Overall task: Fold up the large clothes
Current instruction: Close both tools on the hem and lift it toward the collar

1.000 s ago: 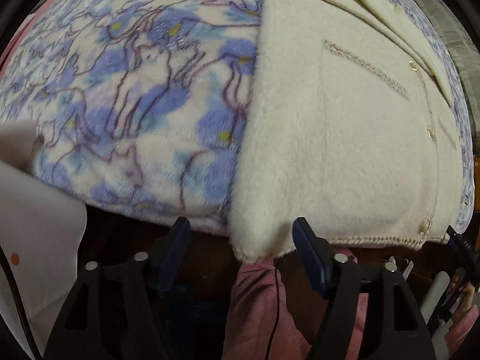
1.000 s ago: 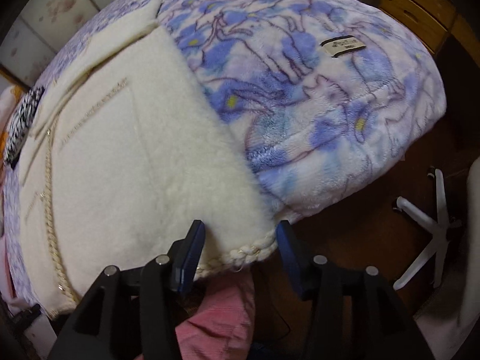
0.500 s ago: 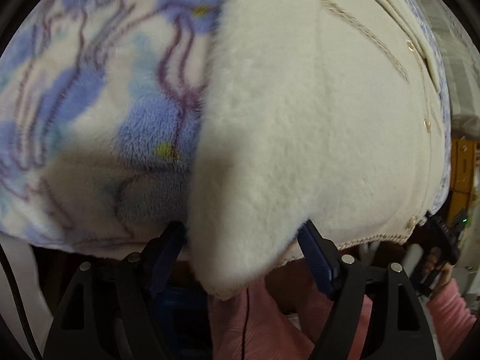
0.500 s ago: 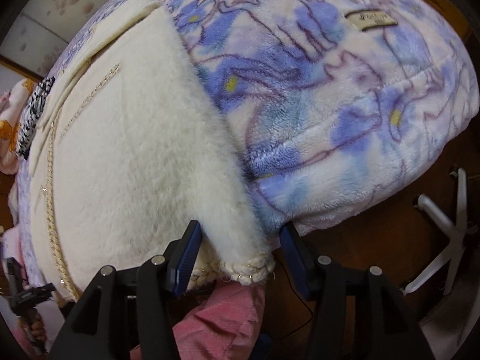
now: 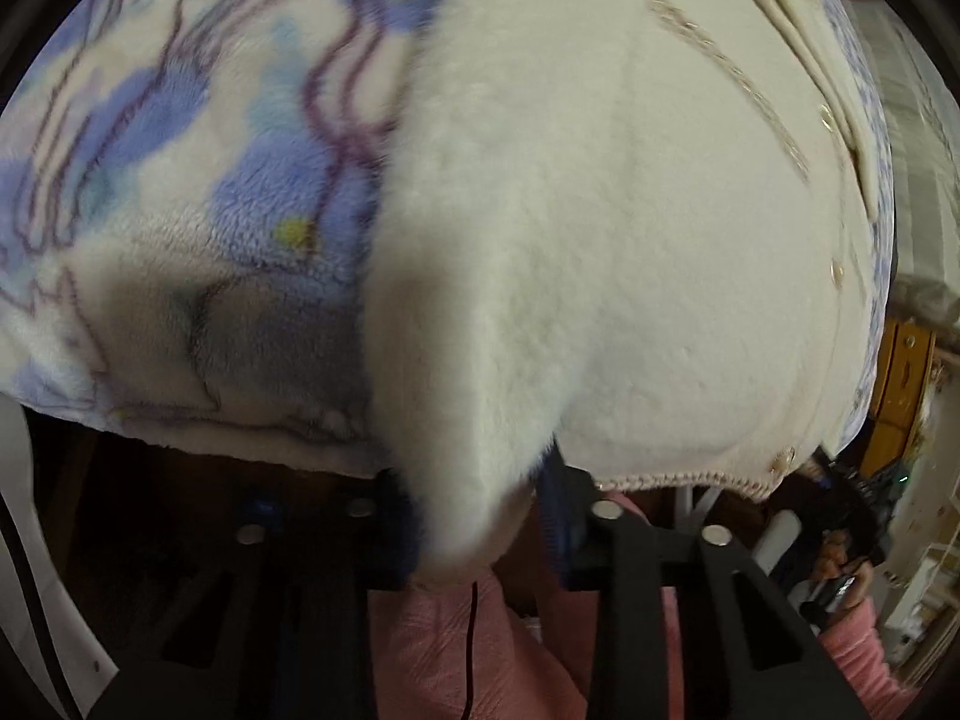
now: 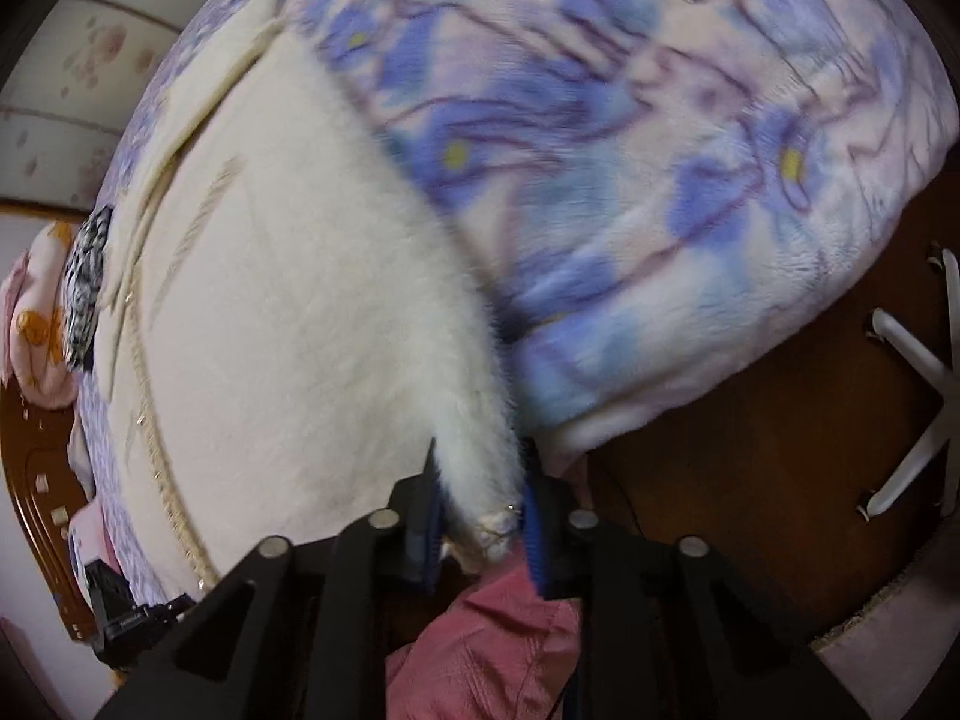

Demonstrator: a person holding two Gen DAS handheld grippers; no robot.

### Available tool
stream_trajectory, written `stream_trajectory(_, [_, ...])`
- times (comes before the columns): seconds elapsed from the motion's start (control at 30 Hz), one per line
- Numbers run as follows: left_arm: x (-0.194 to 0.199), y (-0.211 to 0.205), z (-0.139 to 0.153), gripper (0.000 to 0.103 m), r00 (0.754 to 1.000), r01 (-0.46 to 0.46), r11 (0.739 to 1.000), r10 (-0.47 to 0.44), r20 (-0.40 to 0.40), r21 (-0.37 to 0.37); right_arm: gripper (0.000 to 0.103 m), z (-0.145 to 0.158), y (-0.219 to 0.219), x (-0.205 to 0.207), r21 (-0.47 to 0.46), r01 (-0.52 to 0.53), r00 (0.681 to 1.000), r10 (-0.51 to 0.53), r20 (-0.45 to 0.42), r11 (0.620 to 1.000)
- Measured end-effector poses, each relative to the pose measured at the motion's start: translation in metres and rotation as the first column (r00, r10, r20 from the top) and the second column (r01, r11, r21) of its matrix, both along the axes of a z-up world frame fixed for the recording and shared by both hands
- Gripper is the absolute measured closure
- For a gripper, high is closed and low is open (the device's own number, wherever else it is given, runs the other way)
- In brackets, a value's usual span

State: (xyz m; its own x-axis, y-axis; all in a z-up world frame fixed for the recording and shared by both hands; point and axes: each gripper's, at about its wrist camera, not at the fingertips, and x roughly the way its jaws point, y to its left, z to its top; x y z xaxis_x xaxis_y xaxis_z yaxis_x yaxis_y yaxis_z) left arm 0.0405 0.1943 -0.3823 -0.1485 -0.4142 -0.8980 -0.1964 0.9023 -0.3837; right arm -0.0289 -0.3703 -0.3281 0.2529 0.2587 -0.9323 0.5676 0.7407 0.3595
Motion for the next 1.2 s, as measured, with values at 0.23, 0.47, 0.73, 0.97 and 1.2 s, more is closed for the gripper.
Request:
stream_trajectory(0.23, [0.001, -0.011, 0.037, 0.091, 0.997, -0.074, 0.994, 0.075, 0.021, -0.077, 0.087, 0.037, 0.048, 0.012, 0.053, -0.059, 0.994, 0.054, 0.094, 0.997])
stream_trajectory(0.47, [0.025, -0.033, 0.101, 0.092, 0.986, -0.133, 0.973, 0.149, 0.073, -0.189, 0.088, 0.079, 0.083, 0.046, 0.152, -0.075, 0.977, 0.042, 0.209, 0.986])
stream_trajectory(0.73, [0.1, -0.067, 0.19, 0.092, 0.959, -0.157, 0.935, 0.221, 0.175, -0.319, 0.089, 0.139, 0.093, 0.097, 0.237, -0.093, 0.935, 0.003, 0.354, 0.967])
stream_trajectory(0.97, [0.171, -0.069, 0.251, 0.092, 0.881, -0.253, 0.892, 0.373, 0.291, -0.375, 0.089, 0.175, 0.07, 0.165, 0.284, -0.082, 0.896, -0.054, 0.441, 0.955])
stream_trajectory(1.2, [0.244, -0.045, 0.262, 0.092, 0.739, -0.421, 0.827, 0.551, 0.388, -0.372, 0.09, 0.201, 0.022, 0.24, 0.273, -0.061, 0.845, -0.096, 0.526, 0.96])
